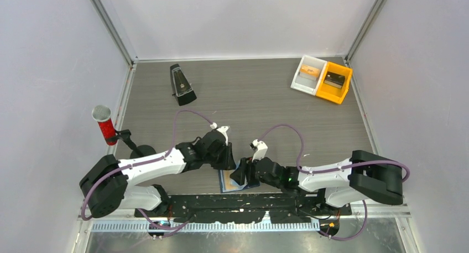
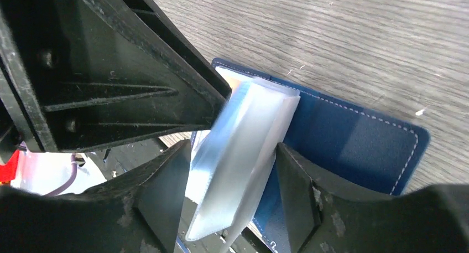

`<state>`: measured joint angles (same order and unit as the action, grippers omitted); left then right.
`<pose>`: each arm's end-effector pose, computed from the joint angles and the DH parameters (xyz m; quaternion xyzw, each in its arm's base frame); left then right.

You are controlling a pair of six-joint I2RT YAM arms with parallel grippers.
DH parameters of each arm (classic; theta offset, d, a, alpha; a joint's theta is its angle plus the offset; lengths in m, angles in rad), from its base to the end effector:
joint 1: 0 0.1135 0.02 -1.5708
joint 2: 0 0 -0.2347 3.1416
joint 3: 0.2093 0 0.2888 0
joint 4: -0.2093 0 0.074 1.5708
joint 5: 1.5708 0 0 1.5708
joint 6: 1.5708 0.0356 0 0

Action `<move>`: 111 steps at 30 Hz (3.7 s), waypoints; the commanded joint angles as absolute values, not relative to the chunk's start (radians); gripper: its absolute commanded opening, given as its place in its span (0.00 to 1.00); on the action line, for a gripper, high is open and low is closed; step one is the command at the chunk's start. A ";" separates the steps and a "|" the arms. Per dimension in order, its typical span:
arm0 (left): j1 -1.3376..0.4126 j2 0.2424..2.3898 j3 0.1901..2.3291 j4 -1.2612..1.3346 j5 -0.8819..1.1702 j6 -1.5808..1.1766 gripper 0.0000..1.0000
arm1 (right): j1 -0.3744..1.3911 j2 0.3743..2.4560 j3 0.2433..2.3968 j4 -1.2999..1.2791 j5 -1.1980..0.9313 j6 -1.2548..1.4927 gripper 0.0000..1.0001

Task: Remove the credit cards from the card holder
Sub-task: Remove the credit card from the card holder.

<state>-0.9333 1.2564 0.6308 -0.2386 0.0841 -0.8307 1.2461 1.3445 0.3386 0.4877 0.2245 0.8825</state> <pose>0.1658 -0.2289 0.1366 0.0626 0.9354 -0.2919 0.1893 0.0916 0.2474 0.0819 -0.1000 0.8552 0.3895 0.3269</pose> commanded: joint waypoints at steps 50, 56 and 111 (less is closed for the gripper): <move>-0.816 1.182 0.636 -0.222 0.122 -0.835 0.28 | 1.330 1.286 0.494 0.182 0.345 0.766 0.48; -0.804 1.034 0.570 -0.343 0.039 -0.858 0.38 | 1.334 1.339 0.508 0.204 0.341 0.786 0.64; -0.804 1.002 0.336 -0.189 0.080 -0.935 0.33 | 1.341 1.414 0.422 0.328 0.355 0.897 0.58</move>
